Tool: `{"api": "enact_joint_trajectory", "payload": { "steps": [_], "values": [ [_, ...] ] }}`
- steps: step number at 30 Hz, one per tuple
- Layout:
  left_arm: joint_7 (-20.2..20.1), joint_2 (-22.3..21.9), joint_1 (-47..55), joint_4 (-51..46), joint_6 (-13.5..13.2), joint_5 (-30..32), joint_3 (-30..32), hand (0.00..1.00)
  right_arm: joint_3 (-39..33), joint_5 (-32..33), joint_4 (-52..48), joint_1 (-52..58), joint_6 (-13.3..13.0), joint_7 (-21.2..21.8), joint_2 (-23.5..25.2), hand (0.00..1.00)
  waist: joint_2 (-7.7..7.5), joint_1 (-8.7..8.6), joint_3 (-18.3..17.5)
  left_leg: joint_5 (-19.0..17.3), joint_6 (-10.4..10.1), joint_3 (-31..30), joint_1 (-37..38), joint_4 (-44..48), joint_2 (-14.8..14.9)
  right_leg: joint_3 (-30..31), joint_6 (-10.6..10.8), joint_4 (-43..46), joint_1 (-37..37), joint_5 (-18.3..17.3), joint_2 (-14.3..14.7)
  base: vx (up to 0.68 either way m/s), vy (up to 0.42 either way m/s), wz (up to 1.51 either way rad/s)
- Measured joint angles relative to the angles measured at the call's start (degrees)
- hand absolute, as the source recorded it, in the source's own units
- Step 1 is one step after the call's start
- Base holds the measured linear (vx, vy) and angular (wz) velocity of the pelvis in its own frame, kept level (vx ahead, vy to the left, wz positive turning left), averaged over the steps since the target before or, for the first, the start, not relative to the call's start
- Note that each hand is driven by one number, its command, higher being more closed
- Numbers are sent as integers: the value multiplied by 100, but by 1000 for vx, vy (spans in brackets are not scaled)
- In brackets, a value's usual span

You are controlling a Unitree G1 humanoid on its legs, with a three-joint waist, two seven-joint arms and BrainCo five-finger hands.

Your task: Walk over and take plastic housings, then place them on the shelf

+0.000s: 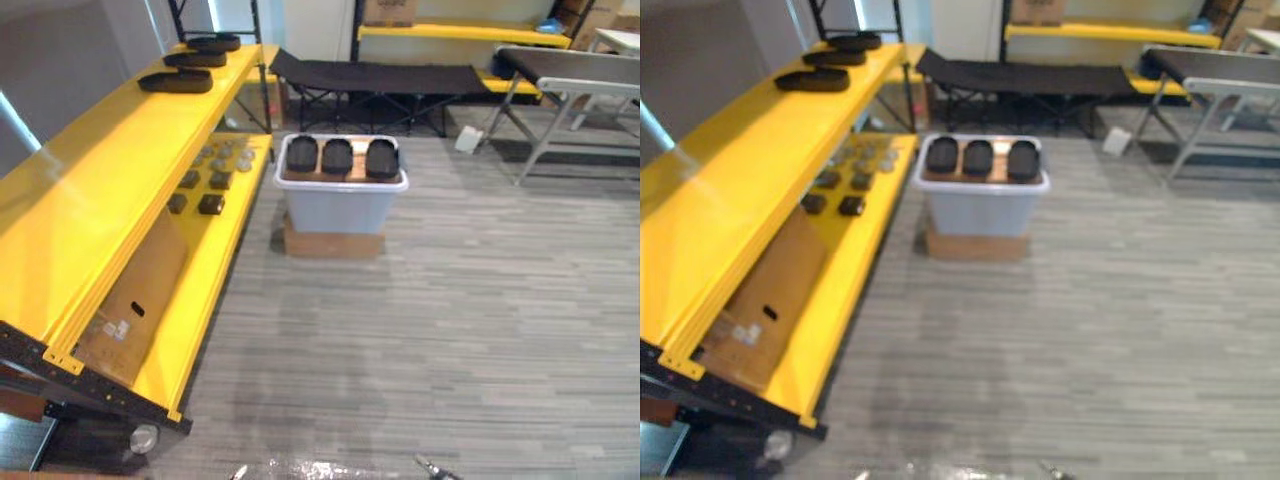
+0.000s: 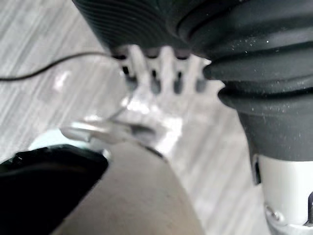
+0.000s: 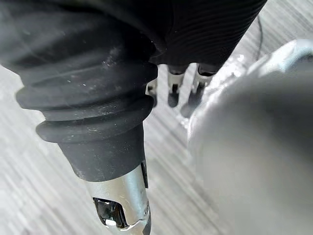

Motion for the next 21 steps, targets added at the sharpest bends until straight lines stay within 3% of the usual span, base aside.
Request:
{"api": "enact_joint_trajectory", "payload": {
  "steps": [1, 2, 3, 6, 8, 11, 13, 14, 15, 16, 18, 19, 20, 21],
  "values": [
    [24, 31, -9, -4, 53, 96, -2, 0, -3, 79, -16, -16, -7, -30, 8, 0, 28, -1, 58, 12, 88, -6, 84, 3, -16, -2, -89, 474, -192, 73, -120, 2, 96, 7],
    [113, 66, -2, 18, 154, 223, -1, 0, -33, 199, -21, 3, 0, -24, 27, 0, -39, -18, 130, -52, 110, -7, 236, 30, -2, -6, -282, 918, -383, -137, -211, 61, 99, 1],
    [141, 80, 41, 24, 201, 285, 6, 0, -43, 225, -18, 38, 16, -10, 71, 0, -71, -26, 128, -97, 106, -4, 271, 69, 27, -2, -270, 932, -443, -246, -193, 105, 119, 2],
    [37, 96, 58, 36, 359, 349, 141, 0, -343, 315, 122, 222, 136, 99, 290, 0, -101, -49, 146, -181, -31, 9, 275, 141, 151, 17, -188, -446, -535, -276, 155, 152, 64, -3],
    [-133, 54, 19, 25, 361, 502, 366, 0, -528, 378, 243, 416, 324, 93, 324, 0, -90, -51, 152, -269, -168, 49, 276, 153, 184, 21, -238, -1859, -531, 159, 421, 290, -2, -9],
    [-133, -46, 29, 10, 337, 491, 747, 0, -696, 448, 230, 722, 461, 90, 411, 0, -54, -52, 175, -551, -418, 130, 453, 278, 227, -9, -356, -2496, -527, 640, 510, 290, -64, -14],
    [-133, -82, 71, -73, 307, 440, 859, 0, -722, 327, 210, 901, 537, 89, 454, 0, -46, -50, 170, -923, -567, 211, 549, 551, 303, -14, -469, -2449, -518, 715, 508, 361, -149, -17],
    [-128, -156, 82, -228, 255, 311, 984, 0, -852, 241, 194, 985, 574, 118, 493, 0, 17, -67, 148, -1298, -715, 209, 574, 838, 478, -54, -612, -2164, -554, 809, 540, 430, -199, -4],
    [-128, -208, 80, -279, 210, 207, 1006, 0, -887, 194, 194, 989, 579, 119, 458, 0, 93, -87, 128, -1428, -793, 214, 574, 943, 616, -101, -690, -1995, -586, 867, 611, 539, -272, 14],
    [-127, -361, 131, -331, 129, 11, 1035, 0, -945, 1, 193, 997, 583, 131, 354, 0, 306, -170, 1, -1534, -935, 200, 589, 1114, 947, -203, -837, -1785, -610, 716, 869, 533, -233, 3],
    [-112, -388, 101, -444, 6, -193, 1031, 0, -988, -582, 242, 759, 512, 161, 243, 0, 348, -157, -55, -1359, -1096, 142, 152, 2369, 1308, -252, -1048, -1786, -420, 464, 1117, 543, -257, -13],
    [-112, -400, 67, -446, -18, -230, 1020, 0, -981, -674, 242, 714, 503, 199, 186, 0, 370, -166, -54, -1224, -1076, 99, -66, 2914, 1376, -262, -1079, -1881, -311, 421, 1139, 523, -295, -3],
    [-105, -448, -21, -465, -97, -294, 1002, 0, -927, -857, 277, 615, 427, 213, 85, 0, 477, -151, -47, -1022, -1000, 58, -573, 4094, 1602, -275, -1085, -2192, 44, 419, 1246, 630, -324, 14],
    [-77, -436, -97, -463, -161, -416, 1006, 0, -779, -893, 307, 482, 325, 205, -25, 0, 552, -142, 25, -1052, -987, 93, -979, 5153, 1872, -266, -1102, -2499, 448, 403, 1360, 516, -241, 13]
  ]
}}
